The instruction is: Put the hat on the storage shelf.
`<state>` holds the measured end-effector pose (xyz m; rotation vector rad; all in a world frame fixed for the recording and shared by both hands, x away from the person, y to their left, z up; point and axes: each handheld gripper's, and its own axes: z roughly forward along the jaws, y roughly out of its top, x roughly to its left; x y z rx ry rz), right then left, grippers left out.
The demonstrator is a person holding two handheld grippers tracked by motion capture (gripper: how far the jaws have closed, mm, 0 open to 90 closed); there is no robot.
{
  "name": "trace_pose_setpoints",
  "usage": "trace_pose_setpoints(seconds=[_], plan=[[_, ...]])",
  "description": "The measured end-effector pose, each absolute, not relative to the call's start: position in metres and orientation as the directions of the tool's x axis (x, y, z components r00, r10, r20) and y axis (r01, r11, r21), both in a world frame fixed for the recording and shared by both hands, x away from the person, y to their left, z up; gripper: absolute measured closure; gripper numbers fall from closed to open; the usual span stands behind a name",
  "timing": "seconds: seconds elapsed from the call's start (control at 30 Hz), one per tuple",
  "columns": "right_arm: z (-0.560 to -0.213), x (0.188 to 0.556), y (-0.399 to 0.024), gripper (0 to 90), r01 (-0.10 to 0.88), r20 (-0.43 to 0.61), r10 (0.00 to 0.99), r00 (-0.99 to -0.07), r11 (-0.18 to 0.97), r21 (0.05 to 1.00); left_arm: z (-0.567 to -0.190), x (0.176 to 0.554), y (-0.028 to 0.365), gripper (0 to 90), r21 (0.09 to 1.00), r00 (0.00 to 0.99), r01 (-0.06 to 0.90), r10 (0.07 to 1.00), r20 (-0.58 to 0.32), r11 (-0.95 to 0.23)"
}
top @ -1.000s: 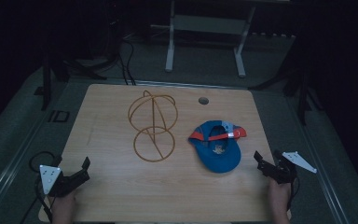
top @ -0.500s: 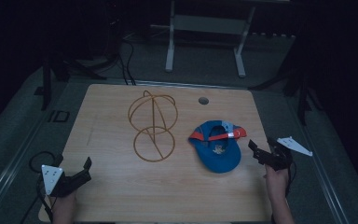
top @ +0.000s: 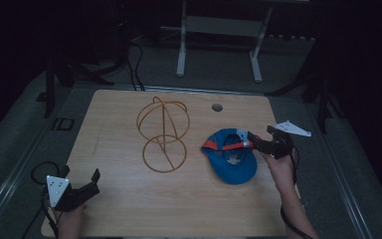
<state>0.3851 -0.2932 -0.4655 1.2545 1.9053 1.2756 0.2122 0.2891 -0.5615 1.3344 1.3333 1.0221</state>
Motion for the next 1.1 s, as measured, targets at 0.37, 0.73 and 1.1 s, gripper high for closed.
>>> trace_pose_setpoints(seconds=[0.37,0.73,1.1], plan=[[-0.482,0.424,-0.265,17.5,0.507,0.078,0.880,-0.468,0.195,0.840,-0.562,0.213,0.288,1.8,0.975,0.068,0.216,0.995,-0.072,0.056],[-0.513,0.451,-0.261,30.5,0.627,0.105,0.900,-0.423,0.207,0.751,-0.564,0.214,0.289,1.8,0.971,0.071,0.229,0.994,-0.078,0.060],[-0.545,0.449,-0.264,37.3,0.699,0.079,0.904,-0.420,0.267,0.664,-0.565,0.215,0.288,1.8,0.969,0.071,0.242,0.995,-0.068,0.049]])
